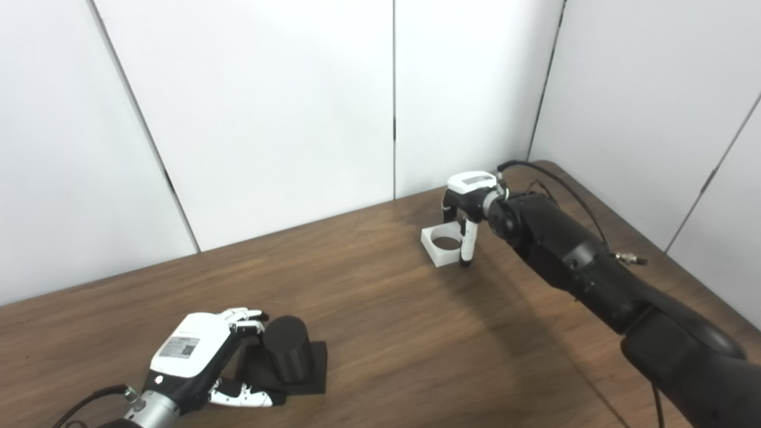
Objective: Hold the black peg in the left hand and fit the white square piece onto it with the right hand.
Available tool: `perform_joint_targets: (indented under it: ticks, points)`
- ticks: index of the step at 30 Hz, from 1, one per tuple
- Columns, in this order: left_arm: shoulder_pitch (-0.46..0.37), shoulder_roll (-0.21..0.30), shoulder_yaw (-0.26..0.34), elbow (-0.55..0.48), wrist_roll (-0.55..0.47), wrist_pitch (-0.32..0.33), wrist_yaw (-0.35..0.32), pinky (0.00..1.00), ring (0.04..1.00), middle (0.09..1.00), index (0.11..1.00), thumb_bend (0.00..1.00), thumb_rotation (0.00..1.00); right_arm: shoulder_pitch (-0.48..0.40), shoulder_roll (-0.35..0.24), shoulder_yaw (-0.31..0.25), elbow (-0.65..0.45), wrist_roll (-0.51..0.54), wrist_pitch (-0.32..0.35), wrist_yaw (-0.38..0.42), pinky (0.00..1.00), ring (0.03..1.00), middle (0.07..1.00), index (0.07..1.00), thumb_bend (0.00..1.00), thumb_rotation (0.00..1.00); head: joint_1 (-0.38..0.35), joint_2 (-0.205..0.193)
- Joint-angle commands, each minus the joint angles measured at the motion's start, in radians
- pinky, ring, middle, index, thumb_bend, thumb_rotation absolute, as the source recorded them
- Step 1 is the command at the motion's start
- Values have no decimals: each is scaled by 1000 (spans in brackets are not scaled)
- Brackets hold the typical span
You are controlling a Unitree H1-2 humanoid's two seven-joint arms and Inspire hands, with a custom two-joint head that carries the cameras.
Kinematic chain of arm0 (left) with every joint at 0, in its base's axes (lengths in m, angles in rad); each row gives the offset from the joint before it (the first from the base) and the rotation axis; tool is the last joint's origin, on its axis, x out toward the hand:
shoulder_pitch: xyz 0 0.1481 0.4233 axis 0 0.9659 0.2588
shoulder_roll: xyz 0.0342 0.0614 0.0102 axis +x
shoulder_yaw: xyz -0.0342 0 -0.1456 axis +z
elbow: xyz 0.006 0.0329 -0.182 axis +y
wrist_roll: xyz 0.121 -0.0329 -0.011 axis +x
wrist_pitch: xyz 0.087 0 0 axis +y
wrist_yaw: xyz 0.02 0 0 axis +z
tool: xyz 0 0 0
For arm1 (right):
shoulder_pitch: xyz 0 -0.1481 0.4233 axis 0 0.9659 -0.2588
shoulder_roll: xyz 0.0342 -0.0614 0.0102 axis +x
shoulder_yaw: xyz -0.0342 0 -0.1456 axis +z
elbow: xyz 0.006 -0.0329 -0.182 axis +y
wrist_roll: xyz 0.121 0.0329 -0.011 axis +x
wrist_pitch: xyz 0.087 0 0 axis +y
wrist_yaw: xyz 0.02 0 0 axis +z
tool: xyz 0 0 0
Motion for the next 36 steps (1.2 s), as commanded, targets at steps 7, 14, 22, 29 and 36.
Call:
perform_joint_targets:
  ticks: [7, 14, 22, 29, 36]
  points:
    - [41, 24, -37, 38, 48, 33, -96, 726, 845, 822, 490, 524, 65, 3, -40, -47, -100, 52, -82, -77, 912, 868, 764, 479, 520, 130, 71, 25]
    - [38, 10, -45, 41, 64, 44, -90, 717, 838, 816, 490, 524, 69, 10, -56, -58, -208, 61, -123, -63, 903, 877, 760, 480, 519, 132, 103, 28]
    - [32, -12, -48, 54, 62, 57, -79, 716, 841, 814, 490, 524, 69, 9, -47, -61, -350, 93, -142, 4, 869, 868, 761, 480, 519, 131, 208, 45]
    - [30, -26, -57, 39, 72, 77, -83, 724, 848, 814, 490, 524, 70, 3, -37, -58, -456, 119, -179, 58, 852, 850, 754, 479, 519, 132, 278, 68]
    - [27, -37, -64, 23, 76, 105, -92, 717, 841, 813, 490, 523, 72, 6, -4, -47, -573, 123, -189, 118, 843, 849, 754, 479, 522, 133, 339, 83]
